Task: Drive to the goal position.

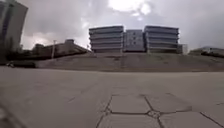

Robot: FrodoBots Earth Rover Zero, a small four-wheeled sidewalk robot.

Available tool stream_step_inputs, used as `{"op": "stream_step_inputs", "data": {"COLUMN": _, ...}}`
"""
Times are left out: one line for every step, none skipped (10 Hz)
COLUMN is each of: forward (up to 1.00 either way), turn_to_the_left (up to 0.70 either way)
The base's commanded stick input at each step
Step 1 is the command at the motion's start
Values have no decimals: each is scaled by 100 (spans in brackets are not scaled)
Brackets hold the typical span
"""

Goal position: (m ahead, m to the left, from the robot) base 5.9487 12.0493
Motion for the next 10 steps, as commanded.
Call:
{"op": "stream_step_inputs", "data": {"forward": 100, "turn_to_the_left": 40}}
{"op": "stream_step_inputs", "data": {"forward": 100, "turn_to_the_left": 40}}
{"op": "stream_step_inputs", "data": {"forward": 100, "turn_to_the_left": 40}}
{"op": "stream_step_inputs", "data": {"forward": 100, "turn_to_the_left": 40}}
{"op": "stream_step_inputs", "data": {"forward": 100, "turn_to_the_left": 40}}
{"op": "stream_step_inputs", "data": {"forward": 100, "turn_to_the_left": 38}}
{"op": "stream_step_inputs", "data": {"forward": 100, "turn_to_the_left": 24}}
{"op": "stream_step_inputs", "data": {"forward": 100, "turn_to_the_left": 0}}
{"op": "stream_step_inputs", "data": {"forward": 100, "turn_to_the_left": 0}}
{"op": "stream_step_inputs", "data": {"forward": 100, "turn_to_the_left": 0}}
